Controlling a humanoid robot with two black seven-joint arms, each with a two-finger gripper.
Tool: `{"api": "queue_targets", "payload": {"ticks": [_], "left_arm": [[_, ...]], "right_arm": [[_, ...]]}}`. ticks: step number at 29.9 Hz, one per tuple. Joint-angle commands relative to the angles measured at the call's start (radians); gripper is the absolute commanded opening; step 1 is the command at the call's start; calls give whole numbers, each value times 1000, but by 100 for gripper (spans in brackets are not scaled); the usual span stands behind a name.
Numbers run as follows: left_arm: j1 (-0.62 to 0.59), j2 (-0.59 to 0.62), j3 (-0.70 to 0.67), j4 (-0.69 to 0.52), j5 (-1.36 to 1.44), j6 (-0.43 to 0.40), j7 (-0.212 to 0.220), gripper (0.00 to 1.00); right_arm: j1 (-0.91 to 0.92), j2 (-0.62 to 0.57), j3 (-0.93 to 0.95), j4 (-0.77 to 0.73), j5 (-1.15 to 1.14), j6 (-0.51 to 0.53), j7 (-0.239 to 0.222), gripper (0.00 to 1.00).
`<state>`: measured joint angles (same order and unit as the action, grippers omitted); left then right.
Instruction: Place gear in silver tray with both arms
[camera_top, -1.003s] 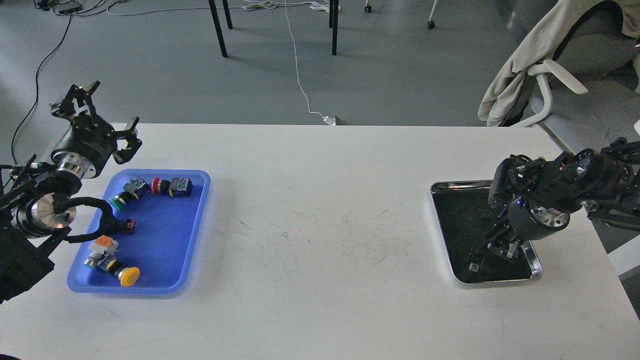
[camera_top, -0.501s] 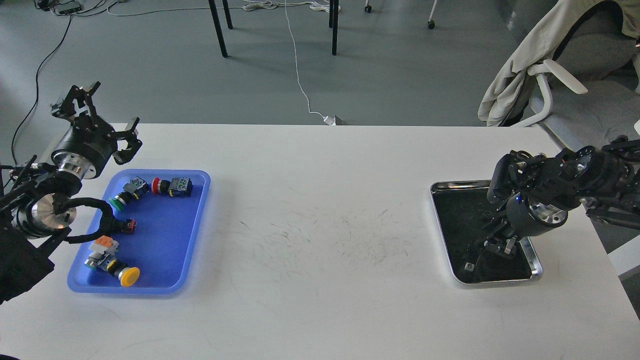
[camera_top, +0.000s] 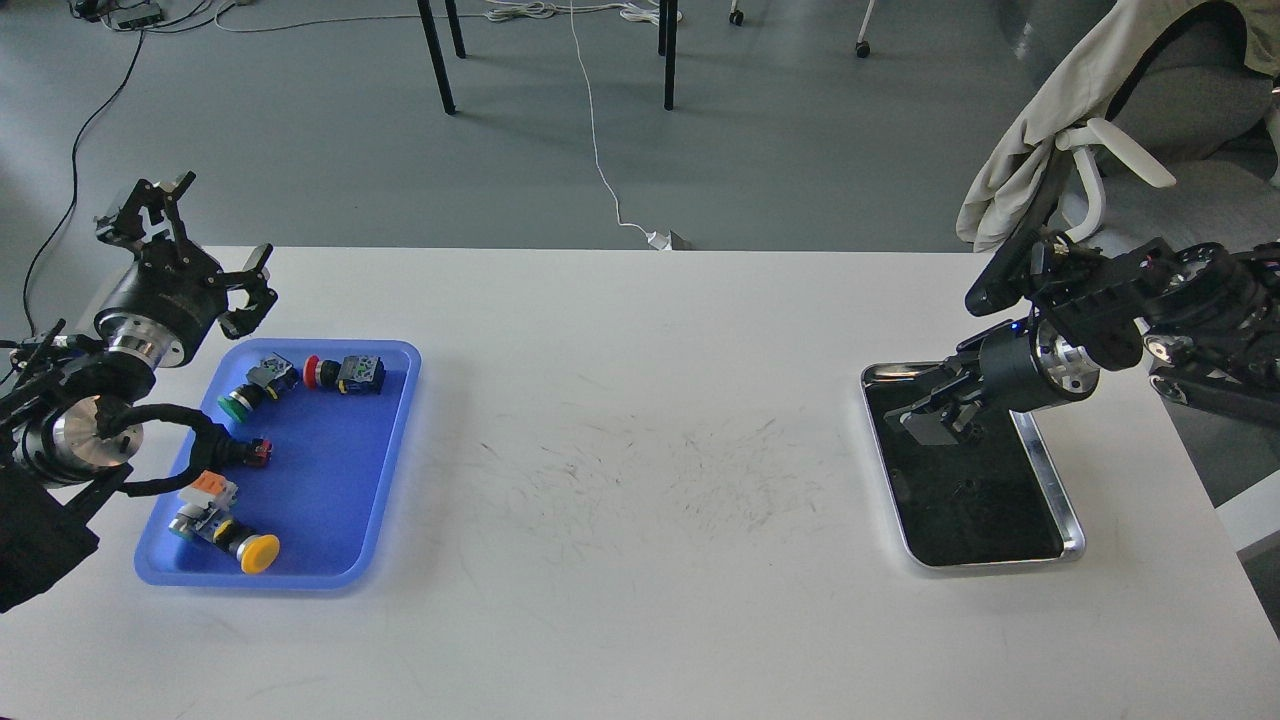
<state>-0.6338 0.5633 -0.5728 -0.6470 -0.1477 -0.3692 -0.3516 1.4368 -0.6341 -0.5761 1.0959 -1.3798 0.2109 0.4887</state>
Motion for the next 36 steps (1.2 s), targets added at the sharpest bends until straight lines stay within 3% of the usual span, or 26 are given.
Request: {"api": "queue_targets", "payload": {"ticks": [1,7,12,17,24,28,36], "left_arm": [[5,3,4,-9,2,1,-4,99],[8,23,7,-17,0,-4,-1,99],[3,33,10,-19,2,-4,11,99],[-9,47,10,-71,0,4,107,99],[-43,44,39,-73,5,-4,157,99],[-81,33,94,-48,2,19,157,99],[-93,30,113,-49,0,13,160,99]], "right_arm": [[-13,-48,73,-1,181,-10,0,85],[-81,-102,263,-8,448,-21,0,87],[-179,-128,416,-11,654,-138,0,91],[-257,-110,516,-47,821,-254,0,92],[-320,46,532,-278,1044,-268,-33,94],[-361,149,573,-361,1116,-275,-33,94],[-443,231,748,-438,1117,-260,-35,94]]}}
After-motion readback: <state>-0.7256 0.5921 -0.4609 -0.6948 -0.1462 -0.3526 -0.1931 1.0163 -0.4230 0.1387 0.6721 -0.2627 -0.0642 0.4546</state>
